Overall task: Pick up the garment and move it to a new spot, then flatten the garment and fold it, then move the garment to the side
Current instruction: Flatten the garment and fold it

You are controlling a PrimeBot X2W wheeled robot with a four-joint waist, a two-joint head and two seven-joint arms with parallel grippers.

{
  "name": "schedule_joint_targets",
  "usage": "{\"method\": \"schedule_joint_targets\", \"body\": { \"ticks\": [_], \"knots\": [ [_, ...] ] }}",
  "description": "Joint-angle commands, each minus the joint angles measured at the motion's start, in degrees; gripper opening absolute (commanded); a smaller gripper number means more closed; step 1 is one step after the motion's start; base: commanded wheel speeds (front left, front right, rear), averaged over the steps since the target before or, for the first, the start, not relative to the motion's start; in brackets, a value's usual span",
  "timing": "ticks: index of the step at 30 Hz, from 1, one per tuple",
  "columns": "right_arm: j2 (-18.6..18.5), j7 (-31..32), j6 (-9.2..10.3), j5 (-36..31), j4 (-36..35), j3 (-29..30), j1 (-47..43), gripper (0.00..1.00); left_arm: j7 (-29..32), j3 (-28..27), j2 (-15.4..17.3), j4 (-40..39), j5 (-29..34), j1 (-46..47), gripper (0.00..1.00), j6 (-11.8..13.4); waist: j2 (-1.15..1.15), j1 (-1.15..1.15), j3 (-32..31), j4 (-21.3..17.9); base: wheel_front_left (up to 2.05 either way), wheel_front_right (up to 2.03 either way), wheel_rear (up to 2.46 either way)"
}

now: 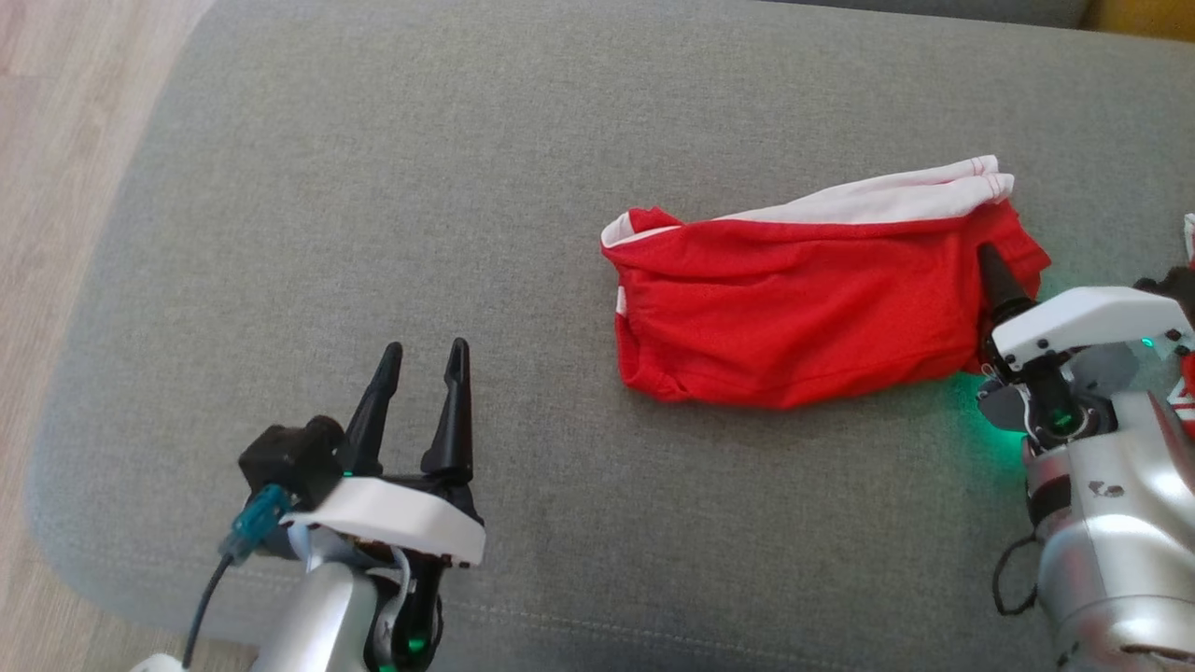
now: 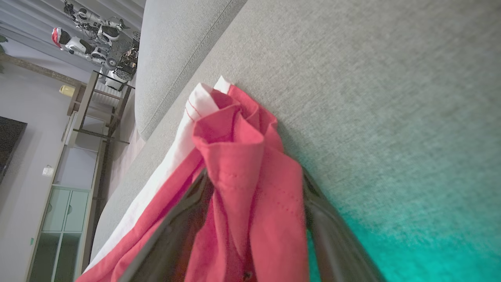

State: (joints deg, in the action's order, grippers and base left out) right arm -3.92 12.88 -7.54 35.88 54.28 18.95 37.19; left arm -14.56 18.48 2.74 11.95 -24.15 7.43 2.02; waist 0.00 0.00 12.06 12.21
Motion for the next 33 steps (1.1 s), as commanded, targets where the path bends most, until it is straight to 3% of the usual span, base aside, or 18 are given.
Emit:
{"method": "schedule_joint_targets", "body": {
  "ticks": [1,2,3,4,5,6,19,24,29,33],
  "knots": [
    [1.0,0.6,0.05,-0.6,0.9,-1.2,1.3,1.0,-0.4,-1.1,0.1,-2.0,-0.5,2.6,1.0,0.3,0.0,0.0,0.1,-0.2,0.0,0.0,0.0],
    [1.0,0.6,0.05,-0.6,0.9,-1.2,1.3,1.0,-0.4,-1.1,0.1,-2.0,-0.5,2.6,1.0,0.3,0.0,0.0,0.1,-0.2,0.0,0.0,0.0],
    [1.0,0.4,0.05,-0.7,1.3,-1.2,1.6,0.88,-0.4,-1.0,0.1,-1.9,-0.6,2.7,1.0,0.3,0.0,0.0,0.1,-0.2,0.0,0.0,0.0],
    [1.0,0.2,0.05,-0.7,1.6,-1.2,1.8,0.54,-0.4,-0.9,0.1,-1.9,-0.6,2.8,1.0,0.3,0.0,0.0,0.1,-0.3,0.0,0.0,0.0],
    [1.0,-0.1,0.05,-0.9,1.8,-1.4,2.1,0.35,-0.4,-0.9,0.1,-1.9,-0.6,2.8,1.0,0.4,0.0,0.0,0.0,-0.4,0.0,0.0,0.0],
    [1.0,-0.4,0.05,-0.9,1.9,-1.7,2.2,0.0,-0.4,-1.0,0.1,-1.8,-0.6,2.8,1.0,0.5,0.0,0.0,-0.1,-0.6,0.0,0.0,0.0],
    [0.6,-7.7,0.05,0.2,-3.3,-7.3,-0.3,0.0,-0.4,-1.6,0.1,-1.2,-0.2,2.5,1.0,0.4,0.0,0.0,-1.7,-3.8,0.0,0.0,0.0],
    [-2.1,-11.6,0.05,-1.9,-5.7,-10.2,-2.8,0.0,-0.4,-1.6,0.1,-1.0,-0.2,2.3,1.0,0.4,0.0,0.0,-2.4,-4.8,0.0,0.0,0.0],
    [-4.8,-16.7,0.05,-7.7,-5.3,-8.9,-5.4,0.0,-0.4,-1.7,0.1,-0.9,-0.4,1.6,1.0,0.6,0.0,0.0,-3.7,-5.7,0.0,0.0,0.0],
    [-4.8,-18.6,0.05,-11.0,-4.1,-4.9,-6.8,0.0,-0.4,-1.8,0.1,-0.7,-0.4,1.0,1.0,0.6,0.0,0.0,-4.6,-6.2,0.0,0.0,0.0]
  ]
}}
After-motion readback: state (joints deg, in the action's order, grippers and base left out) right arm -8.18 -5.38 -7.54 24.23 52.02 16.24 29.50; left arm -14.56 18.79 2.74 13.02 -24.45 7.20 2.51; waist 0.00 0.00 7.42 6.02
